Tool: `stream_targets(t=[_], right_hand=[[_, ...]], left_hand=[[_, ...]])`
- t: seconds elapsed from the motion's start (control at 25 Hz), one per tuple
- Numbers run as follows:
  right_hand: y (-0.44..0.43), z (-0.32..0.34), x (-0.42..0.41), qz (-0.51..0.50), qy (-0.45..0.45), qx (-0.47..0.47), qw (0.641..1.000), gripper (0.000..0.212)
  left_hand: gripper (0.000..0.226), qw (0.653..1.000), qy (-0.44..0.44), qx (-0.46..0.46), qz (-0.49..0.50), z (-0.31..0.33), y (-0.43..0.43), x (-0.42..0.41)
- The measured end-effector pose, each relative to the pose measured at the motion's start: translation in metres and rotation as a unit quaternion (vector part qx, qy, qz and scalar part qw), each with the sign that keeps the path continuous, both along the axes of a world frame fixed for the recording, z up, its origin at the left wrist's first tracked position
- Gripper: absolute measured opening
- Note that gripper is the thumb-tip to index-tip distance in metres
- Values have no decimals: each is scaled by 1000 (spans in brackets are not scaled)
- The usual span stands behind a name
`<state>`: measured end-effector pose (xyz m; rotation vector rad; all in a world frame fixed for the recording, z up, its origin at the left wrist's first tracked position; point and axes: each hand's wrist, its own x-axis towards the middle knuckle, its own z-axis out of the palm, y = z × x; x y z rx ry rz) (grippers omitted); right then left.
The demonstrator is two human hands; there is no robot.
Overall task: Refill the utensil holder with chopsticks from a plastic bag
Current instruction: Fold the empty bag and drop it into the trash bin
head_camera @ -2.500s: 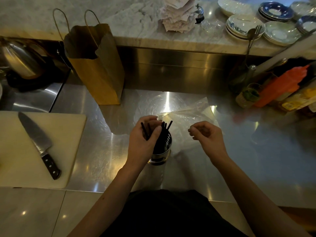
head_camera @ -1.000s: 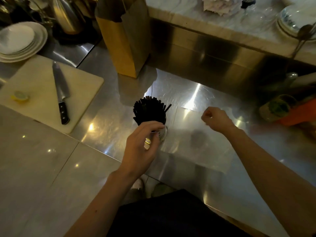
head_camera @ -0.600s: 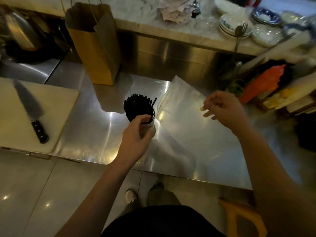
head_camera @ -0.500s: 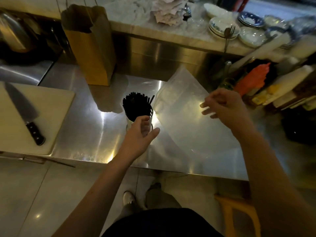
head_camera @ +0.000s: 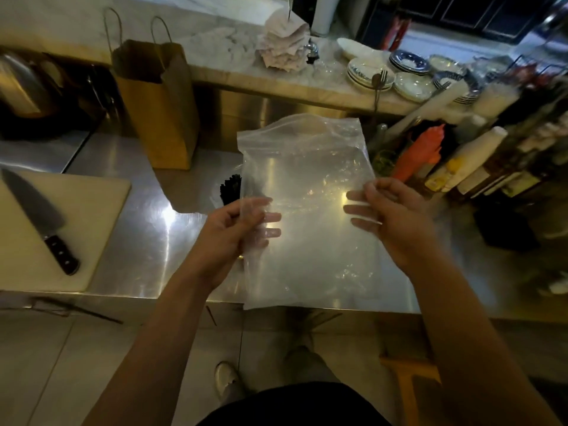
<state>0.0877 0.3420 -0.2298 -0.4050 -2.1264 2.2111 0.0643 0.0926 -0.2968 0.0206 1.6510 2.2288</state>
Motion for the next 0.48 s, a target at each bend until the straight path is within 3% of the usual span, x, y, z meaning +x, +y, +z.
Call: stream_targets(t=[0.32, 0.48], right_hand=[[37, -10, -32, 87, 8, -24, 996, 23], [73, -8, -54, 213, -16, -22, 977, 31]], left_hand=[[25, 1000, -2, -11, 14, 20, 3, -14], [20, 998, 12, -49, 45, 24, 32, -33]])
